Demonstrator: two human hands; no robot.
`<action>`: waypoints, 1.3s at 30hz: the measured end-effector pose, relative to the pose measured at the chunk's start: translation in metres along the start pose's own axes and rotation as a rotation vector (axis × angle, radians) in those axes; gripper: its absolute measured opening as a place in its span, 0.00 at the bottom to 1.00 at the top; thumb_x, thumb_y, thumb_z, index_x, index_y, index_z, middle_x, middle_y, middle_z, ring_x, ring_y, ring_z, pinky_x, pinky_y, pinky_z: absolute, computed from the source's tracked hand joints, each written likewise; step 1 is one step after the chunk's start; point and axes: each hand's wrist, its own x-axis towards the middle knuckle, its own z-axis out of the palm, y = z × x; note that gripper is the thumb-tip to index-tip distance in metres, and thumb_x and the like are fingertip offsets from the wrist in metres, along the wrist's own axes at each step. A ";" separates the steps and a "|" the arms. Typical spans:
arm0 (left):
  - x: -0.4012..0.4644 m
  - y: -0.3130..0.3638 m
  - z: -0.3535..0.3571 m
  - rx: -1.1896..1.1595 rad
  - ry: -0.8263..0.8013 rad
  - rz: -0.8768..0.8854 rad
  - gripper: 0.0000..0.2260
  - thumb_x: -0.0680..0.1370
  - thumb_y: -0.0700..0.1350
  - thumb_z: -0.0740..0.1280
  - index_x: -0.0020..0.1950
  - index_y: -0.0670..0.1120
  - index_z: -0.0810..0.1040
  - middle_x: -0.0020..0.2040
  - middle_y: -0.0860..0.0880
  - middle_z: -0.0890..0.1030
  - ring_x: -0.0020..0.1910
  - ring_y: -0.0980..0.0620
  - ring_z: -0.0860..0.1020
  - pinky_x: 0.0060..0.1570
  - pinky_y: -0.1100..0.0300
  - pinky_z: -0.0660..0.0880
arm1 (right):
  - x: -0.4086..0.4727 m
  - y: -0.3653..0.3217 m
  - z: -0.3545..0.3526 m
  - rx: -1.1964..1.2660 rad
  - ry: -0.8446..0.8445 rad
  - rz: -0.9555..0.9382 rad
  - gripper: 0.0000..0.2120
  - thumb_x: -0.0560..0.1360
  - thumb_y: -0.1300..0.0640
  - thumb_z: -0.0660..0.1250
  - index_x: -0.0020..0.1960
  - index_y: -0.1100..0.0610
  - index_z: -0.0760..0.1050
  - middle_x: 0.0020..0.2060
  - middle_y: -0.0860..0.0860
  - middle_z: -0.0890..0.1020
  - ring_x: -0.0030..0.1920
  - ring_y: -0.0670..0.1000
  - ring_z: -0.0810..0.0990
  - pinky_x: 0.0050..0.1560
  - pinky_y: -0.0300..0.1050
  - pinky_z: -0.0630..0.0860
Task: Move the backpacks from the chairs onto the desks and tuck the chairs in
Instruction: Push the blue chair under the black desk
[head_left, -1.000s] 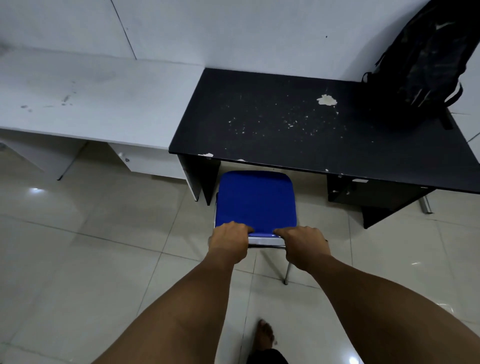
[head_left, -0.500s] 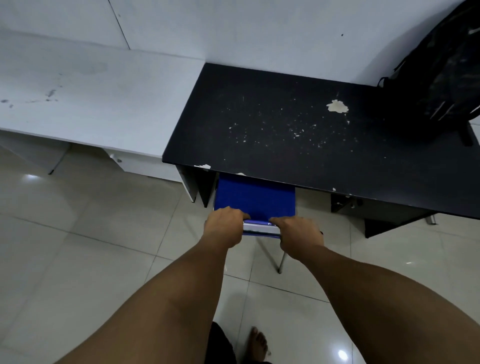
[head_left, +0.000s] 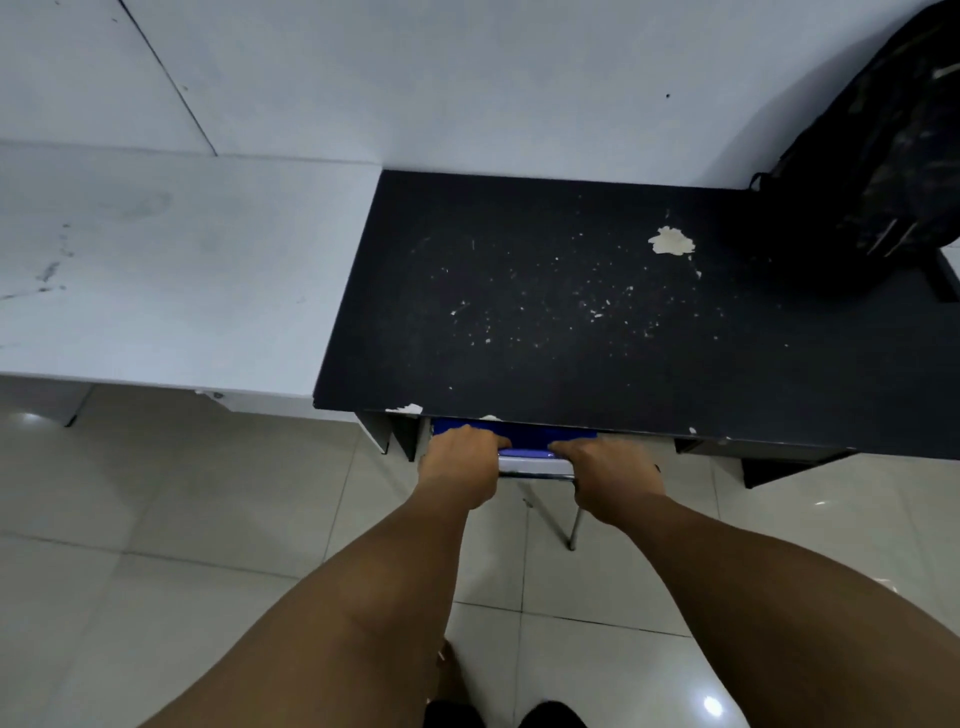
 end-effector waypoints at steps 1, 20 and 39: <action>0.006 -0.002 -0.003 0.011 0.013 0.001 0.21 0.74 0.44 0.69 0.65 0.59 0.74 0.52 0.51 0.81 0.49 0.48 0.79 0.44 0.55 0.76 | 0.007 0.001 -0.002 -0.010 0.008 0.004 0.25 0.75 0.57 0.67 0.69 0.43 0.68 0.54 0.47 0.82 0.49 0.52 0.81 0.47 0.47 0.79; 0.022 -0.012 -0.016 -0.001 -0.001 0.052 0.21 0.77 0.45 0.68 0.69 0.58 0.73 0.55 0.50 0.81 0.52 0.49 0.79 0.50 0.56 0.76 | 0.028 0.008 0.000 0.037 0.007 -0.047 0.23 0.73 0.50 0.70 0.66 0.46 0.70 0.56 0.47 0.80 0.54 0.50 0.77 0.53 0.49 0.77; -0.010 -0.009 -0.055 -0.093 -0.256 -0.084 0.19 0.74 0.45 0.68 0.65 0.51 0.76 0.55 0.46 0.79 0.50 0.46 0.80 0.51 0.49 0.81 | 0.009 -0.022 -0.034 0.099 -0.273 0.128 0.14 0.75 0.54 0.65 0.60 0.54 0.73 0.52 0.53 0.79 0.49 0.55 0.79 0.57 0.55 0.77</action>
